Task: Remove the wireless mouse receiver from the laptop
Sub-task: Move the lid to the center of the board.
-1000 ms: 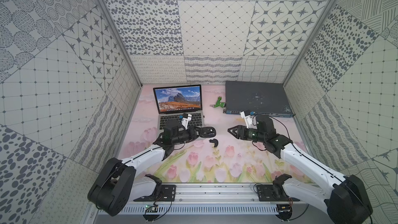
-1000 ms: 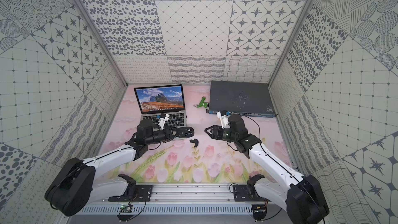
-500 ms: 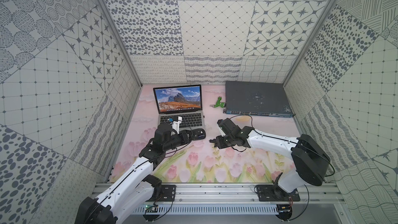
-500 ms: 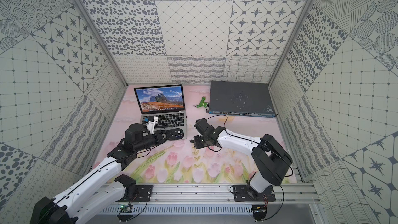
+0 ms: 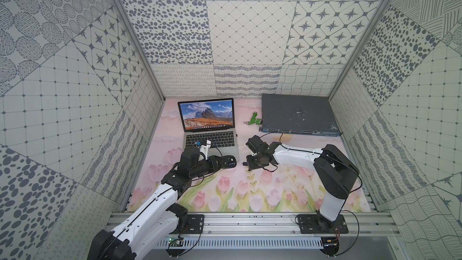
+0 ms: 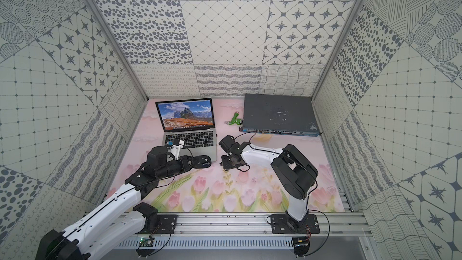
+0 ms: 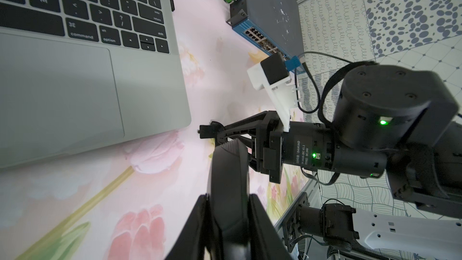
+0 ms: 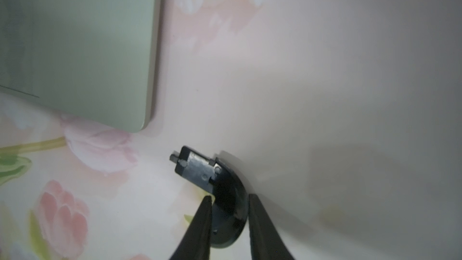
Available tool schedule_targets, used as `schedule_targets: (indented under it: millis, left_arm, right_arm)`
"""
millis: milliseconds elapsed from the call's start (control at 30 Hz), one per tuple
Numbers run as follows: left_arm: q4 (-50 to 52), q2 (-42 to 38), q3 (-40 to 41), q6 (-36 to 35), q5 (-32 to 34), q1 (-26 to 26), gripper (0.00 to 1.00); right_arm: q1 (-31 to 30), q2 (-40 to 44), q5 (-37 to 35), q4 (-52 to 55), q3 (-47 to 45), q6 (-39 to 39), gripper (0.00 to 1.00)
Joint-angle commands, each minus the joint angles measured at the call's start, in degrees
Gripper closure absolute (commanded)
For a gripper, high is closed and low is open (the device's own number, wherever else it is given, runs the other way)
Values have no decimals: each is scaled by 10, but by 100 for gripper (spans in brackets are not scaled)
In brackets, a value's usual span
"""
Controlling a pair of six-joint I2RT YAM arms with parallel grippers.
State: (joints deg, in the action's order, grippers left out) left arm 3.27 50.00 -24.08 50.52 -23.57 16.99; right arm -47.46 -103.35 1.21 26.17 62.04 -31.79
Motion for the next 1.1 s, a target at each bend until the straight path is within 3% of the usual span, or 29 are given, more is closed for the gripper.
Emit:
schedule_targets:
  millis: [0,567,800,900,1067]
  left_arm:
    - [-6,-5,6,-17,-3,-2,77]
    - [-25,0,19,-11,-15,-2,76]
    - [-86,30,42,14,-67,-2,75]
    - [-173,65,76,55,-108,-1,75]
    - [-273,145,106,80,-153,12,74]
  right_arm:
    - [9,-2,-6,3,1,-10,78]
    - [36,8,-23,19,2,0,99]
    - [152,88,-13,29,-51,23,99]
    - [232,114,12,29,-80,32,99]
    - [286,129,27,29,-101,42,99]
